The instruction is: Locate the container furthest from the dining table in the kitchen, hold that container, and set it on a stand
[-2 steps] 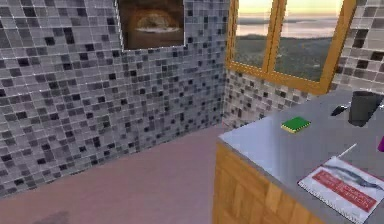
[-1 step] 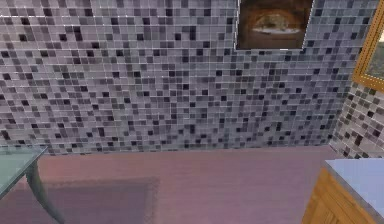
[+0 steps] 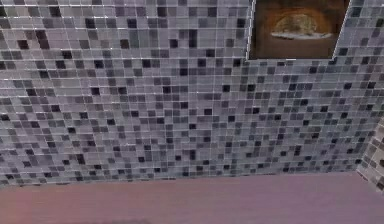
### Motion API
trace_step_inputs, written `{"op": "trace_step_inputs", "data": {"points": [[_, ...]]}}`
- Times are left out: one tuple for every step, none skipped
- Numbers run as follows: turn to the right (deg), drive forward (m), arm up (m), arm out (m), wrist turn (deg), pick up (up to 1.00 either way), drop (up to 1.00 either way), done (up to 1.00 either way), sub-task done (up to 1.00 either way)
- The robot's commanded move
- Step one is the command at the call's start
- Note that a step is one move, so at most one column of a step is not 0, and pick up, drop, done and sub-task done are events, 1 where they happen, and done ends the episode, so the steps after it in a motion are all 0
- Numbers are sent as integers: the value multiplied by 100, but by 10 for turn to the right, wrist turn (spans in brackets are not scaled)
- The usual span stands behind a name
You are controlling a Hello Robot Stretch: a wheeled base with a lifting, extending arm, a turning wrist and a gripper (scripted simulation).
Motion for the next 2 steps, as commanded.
{"op": "trace_step_inputs", "data": {"points": [[-390,0,0,0,0,0,0,0,0],[0,95,0,0,0,0,0,0,0]]}}
